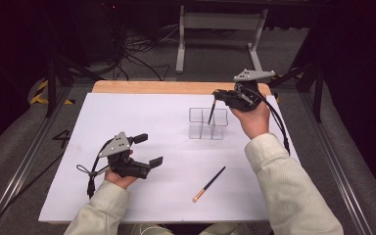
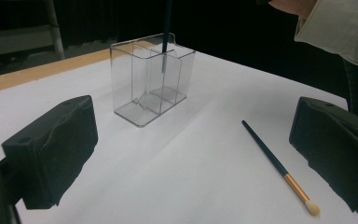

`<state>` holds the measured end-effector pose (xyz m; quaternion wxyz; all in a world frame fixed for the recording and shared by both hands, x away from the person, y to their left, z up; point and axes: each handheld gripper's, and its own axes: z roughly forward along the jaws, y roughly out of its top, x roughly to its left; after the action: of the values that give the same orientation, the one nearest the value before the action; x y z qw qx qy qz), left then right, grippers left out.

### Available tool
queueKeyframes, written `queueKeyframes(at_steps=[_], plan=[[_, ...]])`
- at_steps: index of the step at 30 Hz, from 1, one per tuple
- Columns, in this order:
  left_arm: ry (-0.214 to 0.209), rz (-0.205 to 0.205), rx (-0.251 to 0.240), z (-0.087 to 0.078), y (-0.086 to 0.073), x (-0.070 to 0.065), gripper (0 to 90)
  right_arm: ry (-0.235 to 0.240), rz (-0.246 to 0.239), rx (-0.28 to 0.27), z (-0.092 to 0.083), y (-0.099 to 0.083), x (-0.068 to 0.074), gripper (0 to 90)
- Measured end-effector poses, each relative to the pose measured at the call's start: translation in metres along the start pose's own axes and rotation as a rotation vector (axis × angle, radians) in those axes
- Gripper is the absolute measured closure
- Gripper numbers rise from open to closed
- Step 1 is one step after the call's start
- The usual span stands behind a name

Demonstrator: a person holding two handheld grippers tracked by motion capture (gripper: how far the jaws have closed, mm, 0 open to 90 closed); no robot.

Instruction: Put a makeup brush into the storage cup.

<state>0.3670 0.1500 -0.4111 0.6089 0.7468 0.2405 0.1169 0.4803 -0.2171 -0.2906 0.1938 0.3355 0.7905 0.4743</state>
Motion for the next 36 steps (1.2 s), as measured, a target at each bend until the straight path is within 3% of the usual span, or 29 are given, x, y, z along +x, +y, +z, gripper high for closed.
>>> queueKeyframes(at_steps=[14,17,19,27,36], plan=[[0.000,-0.002,0.004,0.000,0.000,0.000,1.7,0.002,0.022,0.017,0.003,-0.008,-0.004,83.6],[-0.002,-0.004,0.002,-0.001,0.000,0.000,1.7,0.007,0.040,0.005,0.002,-0.008,-0.005,70.5],[-0.003,-0.007,0.001,-0.001,0.000,0.000,1.7,0.010,0.043,-0.002,0.001,-0.008,-0.006,66.7],[0.017,0.003,0.005,-0.008,0.000,0.003,1.4,0.035,0.043,-0.084,-0.016,-0.013,-0.008,35.7],[0.038,-0.009,0.004,-0.023,-0.003,0.006,1.1,0.048,0.019,-0.156,-0.044,-0.023,-0.007,20.8]])
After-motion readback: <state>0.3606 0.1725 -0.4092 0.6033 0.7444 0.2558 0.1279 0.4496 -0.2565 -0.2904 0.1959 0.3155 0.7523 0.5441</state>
